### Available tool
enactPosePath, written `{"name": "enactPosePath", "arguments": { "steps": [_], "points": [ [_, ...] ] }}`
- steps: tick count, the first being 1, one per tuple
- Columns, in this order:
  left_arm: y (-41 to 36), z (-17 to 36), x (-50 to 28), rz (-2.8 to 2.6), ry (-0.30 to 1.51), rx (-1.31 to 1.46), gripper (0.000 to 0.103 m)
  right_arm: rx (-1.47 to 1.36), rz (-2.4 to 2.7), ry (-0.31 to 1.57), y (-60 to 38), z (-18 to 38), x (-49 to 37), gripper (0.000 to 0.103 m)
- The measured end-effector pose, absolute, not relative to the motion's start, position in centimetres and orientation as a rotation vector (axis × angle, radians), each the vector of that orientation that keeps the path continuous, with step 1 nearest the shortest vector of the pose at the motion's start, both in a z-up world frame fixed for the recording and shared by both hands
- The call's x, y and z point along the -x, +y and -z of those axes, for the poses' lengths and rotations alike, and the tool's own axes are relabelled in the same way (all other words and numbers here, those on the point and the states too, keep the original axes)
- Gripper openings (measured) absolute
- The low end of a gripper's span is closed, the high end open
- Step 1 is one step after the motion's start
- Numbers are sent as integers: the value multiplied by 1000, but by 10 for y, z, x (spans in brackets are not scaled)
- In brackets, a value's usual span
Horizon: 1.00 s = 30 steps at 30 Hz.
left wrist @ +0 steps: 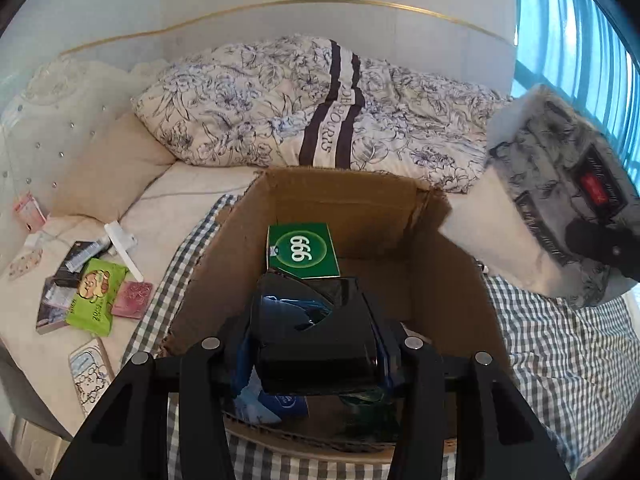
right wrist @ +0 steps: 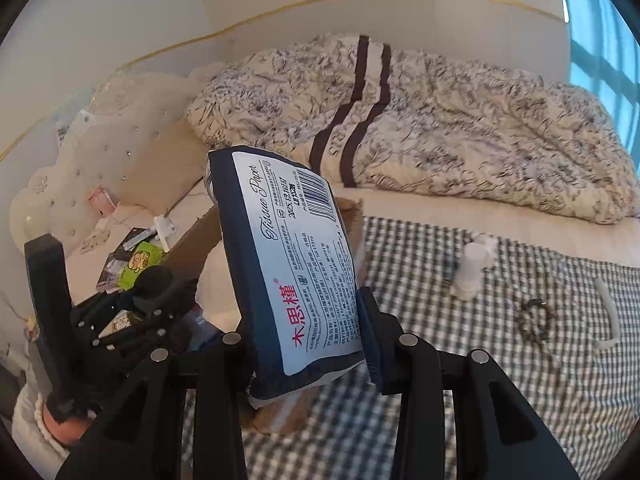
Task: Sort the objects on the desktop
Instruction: 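Carry the tissue pack and black case into the cardboard box and release both, then withdraw both open tools toward the white items on the cloth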
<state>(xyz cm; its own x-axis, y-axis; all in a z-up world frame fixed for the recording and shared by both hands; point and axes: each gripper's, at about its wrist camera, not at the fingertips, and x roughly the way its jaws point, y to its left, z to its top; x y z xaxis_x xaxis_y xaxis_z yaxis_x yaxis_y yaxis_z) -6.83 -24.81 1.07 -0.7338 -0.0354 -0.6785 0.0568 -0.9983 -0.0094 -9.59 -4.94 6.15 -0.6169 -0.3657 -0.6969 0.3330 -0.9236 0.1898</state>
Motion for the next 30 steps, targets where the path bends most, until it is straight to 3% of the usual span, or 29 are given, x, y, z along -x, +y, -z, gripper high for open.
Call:
{"name": "enactPosePath", "arguments": {
  "steps": [5,6,7,8,9,21,30],
  "points": [
    [-249,-7,74,2908,43,-1107,51,-1106,2497,-88,-66,-52,107,41],
    [-249,-6,75,2922,44,-1110,64,-1094,2495,-101,-68,-52,108,46],
    [-249,-7,76,2924,36,-1100,89,-1077,2497,-119,-69,-51,109,64],
    [-249,-8,75,2906,27,-1067,99,-1067,2516,-128,-69,-50,109,84],
    [-249,-9,73,2908,23,-1030,103,-1041,2555,-139,-66,-51,107,88],
    [-254,-16,64,2890,51,-1096,103,-1016,2569,-207,-44,-61,100,88],
    [-210,-32,36,2846,55,-1106,103,-1039,2682,-265,54,-59,63,88]
  ]
}}
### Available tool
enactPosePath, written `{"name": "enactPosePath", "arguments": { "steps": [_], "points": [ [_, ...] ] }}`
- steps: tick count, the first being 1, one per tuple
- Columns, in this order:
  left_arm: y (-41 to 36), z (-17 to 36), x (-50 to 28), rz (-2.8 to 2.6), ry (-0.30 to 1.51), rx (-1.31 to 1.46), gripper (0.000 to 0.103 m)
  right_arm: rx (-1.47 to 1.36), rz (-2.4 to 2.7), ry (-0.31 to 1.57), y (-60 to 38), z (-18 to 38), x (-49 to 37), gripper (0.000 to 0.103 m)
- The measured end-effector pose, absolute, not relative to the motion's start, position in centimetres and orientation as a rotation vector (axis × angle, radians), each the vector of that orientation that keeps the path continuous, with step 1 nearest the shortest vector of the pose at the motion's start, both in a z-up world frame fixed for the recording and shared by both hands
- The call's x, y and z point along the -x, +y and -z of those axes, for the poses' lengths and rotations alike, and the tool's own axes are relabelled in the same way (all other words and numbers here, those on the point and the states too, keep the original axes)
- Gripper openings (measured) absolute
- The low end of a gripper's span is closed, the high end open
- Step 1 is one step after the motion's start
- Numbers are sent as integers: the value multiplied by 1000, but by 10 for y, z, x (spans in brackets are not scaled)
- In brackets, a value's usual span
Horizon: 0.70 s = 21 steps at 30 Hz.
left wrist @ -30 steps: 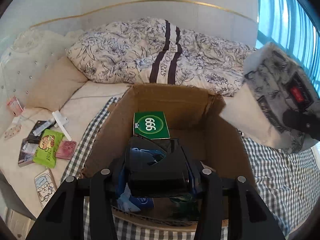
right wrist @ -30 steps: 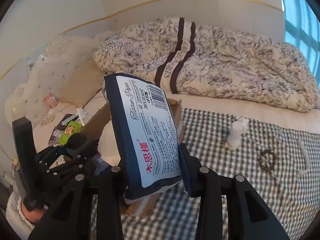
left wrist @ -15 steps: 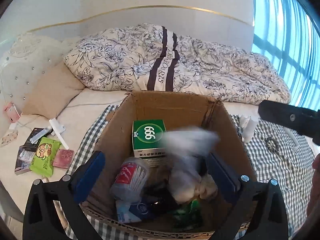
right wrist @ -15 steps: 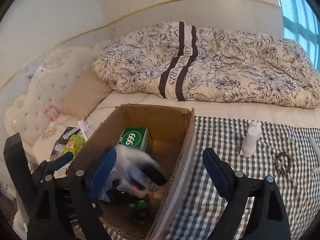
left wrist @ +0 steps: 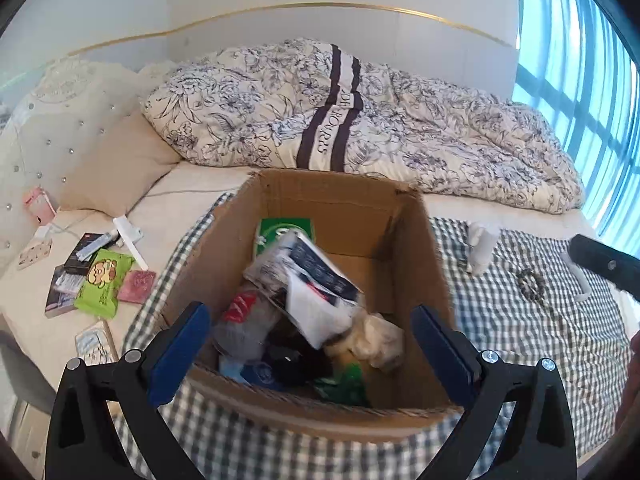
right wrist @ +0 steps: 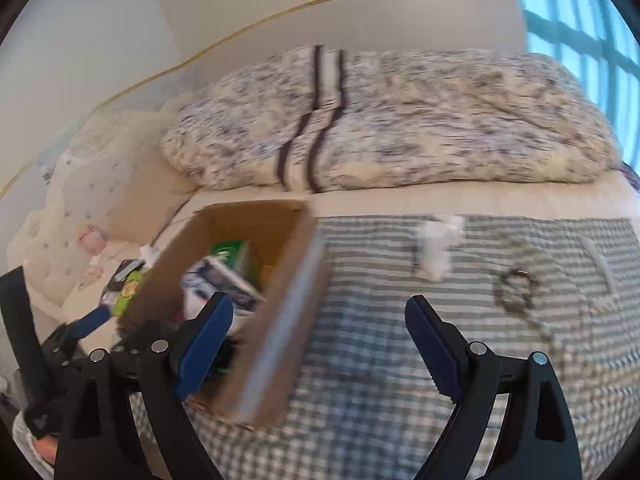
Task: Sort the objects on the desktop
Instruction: 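Withdraw both open tools toward the white items on the cloth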
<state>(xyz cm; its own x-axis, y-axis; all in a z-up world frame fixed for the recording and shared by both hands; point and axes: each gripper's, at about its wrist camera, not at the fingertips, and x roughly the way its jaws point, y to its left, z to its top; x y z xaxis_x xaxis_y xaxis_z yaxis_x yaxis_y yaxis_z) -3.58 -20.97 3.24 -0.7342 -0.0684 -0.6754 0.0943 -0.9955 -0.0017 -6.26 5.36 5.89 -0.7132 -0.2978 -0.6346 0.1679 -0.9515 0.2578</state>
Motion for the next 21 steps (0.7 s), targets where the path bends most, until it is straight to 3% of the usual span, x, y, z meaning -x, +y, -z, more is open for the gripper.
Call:
{"name": "enactPosePath", "arguments": {
  "steps": [6,12,21],
  "points": [
    [-152,-38,27,2868,72,-1142,103,-1043,2793,-389,159,-71,33,88],
    [-89,-38,29,2917,95,-1151,103,-1054,2912,-392,241,-75,13,88],
    [-15,-6,69,2928,80,-1221,103,-1156,2965,-490,323,-33,26,88]
  ]
}}
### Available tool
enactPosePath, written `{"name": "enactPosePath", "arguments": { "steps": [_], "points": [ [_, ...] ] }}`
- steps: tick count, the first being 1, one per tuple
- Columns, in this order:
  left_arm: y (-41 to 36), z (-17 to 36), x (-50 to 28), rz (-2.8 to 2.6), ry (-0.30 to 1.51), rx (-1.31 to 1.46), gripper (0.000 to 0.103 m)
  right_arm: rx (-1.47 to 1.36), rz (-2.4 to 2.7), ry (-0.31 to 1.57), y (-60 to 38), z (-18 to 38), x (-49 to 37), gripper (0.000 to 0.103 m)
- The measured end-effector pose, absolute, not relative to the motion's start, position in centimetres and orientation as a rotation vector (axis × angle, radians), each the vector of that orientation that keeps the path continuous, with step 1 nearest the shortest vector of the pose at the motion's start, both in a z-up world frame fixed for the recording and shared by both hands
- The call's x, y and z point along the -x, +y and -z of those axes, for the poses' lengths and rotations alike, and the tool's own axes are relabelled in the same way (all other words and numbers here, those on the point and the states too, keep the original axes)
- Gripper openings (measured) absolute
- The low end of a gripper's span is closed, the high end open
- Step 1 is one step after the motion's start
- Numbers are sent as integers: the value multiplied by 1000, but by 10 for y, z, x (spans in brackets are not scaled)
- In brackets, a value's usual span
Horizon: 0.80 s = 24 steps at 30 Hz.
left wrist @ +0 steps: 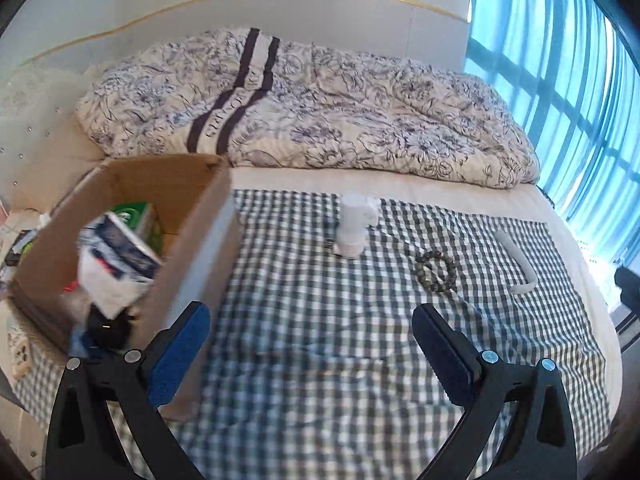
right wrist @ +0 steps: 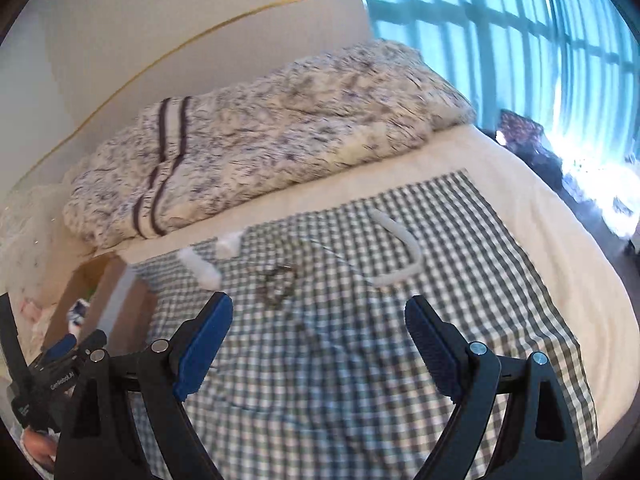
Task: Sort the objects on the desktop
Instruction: 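Withdraw both open tools toward the white items on the cloth, then grasp the white curved tube with the right tool while the left tool grasps the white cylinder cup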
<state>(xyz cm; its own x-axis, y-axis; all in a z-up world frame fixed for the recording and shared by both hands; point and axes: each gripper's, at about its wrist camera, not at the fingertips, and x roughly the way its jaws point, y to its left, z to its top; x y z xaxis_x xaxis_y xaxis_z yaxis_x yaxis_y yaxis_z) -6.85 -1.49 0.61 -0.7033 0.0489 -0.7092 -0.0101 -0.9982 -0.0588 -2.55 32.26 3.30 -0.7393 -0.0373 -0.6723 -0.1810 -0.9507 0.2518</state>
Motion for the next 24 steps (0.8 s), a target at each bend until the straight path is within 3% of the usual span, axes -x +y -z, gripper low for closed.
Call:
{"name": "enactPosePath", "arguments": {
  "steps": [5,12,24],
  "points": [
    [8,21,94,-2877,-70,1221,103,1134,-2743,463,352,0,46,88],
    [20,57,137,-2926,-127,1198,103,1133,-2633,247,367,43,80,88],
    [33,104,208,-2938,-112,1237,103,1195,-2518,261,389,96,145,88]
  ]
}}
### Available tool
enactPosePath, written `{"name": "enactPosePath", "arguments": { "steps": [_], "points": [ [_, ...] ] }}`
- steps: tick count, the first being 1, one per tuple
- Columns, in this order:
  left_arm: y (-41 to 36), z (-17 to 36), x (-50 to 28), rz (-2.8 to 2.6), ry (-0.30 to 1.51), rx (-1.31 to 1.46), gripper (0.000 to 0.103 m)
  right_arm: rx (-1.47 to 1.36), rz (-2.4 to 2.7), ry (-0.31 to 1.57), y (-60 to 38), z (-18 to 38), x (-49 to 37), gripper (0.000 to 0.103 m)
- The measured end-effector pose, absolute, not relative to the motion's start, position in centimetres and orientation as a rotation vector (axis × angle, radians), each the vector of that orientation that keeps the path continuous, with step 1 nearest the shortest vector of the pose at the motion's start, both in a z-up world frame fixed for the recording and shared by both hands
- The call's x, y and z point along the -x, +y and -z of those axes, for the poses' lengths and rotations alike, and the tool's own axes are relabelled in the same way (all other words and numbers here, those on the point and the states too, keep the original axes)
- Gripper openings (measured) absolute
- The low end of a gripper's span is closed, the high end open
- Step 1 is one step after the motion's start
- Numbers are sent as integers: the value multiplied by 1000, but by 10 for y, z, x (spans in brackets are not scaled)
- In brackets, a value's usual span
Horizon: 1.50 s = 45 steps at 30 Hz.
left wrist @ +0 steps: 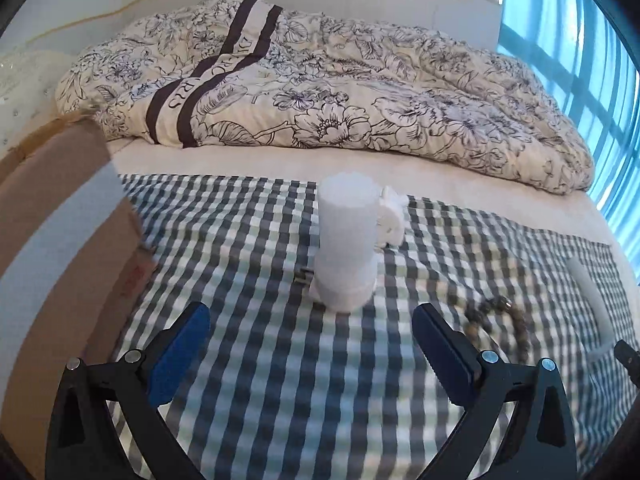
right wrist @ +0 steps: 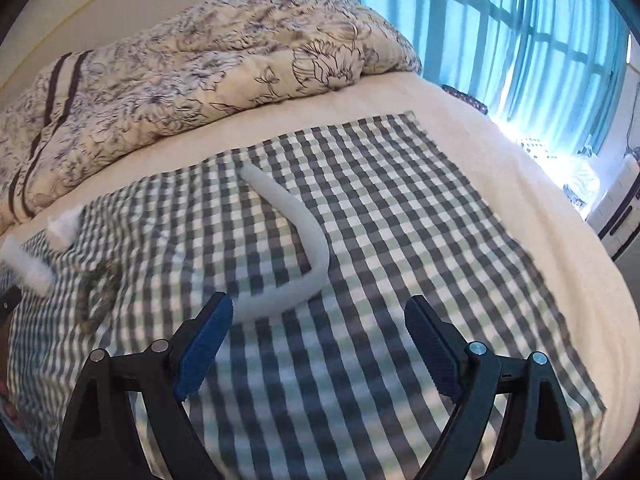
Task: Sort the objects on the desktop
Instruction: 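Grasp the white curved tube with the right tool while the left tool grasps the white cylinder cup, then carry the tube and cylinder cup into the cardboard box and release both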
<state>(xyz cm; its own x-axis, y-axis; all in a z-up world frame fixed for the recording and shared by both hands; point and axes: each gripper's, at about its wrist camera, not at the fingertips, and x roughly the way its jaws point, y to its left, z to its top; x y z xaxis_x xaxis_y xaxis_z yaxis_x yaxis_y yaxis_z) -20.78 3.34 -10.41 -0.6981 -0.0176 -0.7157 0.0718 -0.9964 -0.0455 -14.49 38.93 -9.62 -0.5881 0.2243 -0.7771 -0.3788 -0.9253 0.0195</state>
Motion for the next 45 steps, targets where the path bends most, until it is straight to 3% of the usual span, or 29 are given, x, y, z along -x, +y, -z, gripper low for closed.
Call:
{"name": "enactPosePath", "arguments": {
  "steps": [6,9,15,17,20,21,23,24,26,28,29,33,45],
  "points": [
    [37,117,239,2834,64,-1176,103,1201,-2462,184,387,116,177,88],
    [34,123,252,2832,117,-1165,103,1169,-2412,170,388,126,184,80],
    [29,141,265,2791,206,-1199,103,1111,-2401,127,382,134,182,80],
    [29,143,266,2788,206,-1208,97,1111,-2400,126,382,136,183,80],
    [34,144,267,2802,182,-1223,65,1113,-2396,109,380,136,184,79],
    [36,143,266,2807,173,-1221,61,1114,-2403,109,379,136,184,78],
    [37,141,264,2822,168,-1204,57,1116,-2422,102,379,136,187,70],
    [37,140,263,2833,175,-1196,47,1118,-2439,96,377,135,187,65],
    [36,136,259,2847,180,-1184,47,1133,-2474,72,373,132,188,30],
    [37,132,253,2850,151,-1182,46,1148,-2491,56,372,127,182,12],
    [38,130,249,2865,138,-1181,46,1153,-2509,69,372,125,179,9],
    [36,117,230,2900,76,-1149,44,1158,-2587,172,373,111,151,8],
    [30,56,144,2990,135,-1177,44,1088,-2718,177,348,35,72,8]
  ]
}}
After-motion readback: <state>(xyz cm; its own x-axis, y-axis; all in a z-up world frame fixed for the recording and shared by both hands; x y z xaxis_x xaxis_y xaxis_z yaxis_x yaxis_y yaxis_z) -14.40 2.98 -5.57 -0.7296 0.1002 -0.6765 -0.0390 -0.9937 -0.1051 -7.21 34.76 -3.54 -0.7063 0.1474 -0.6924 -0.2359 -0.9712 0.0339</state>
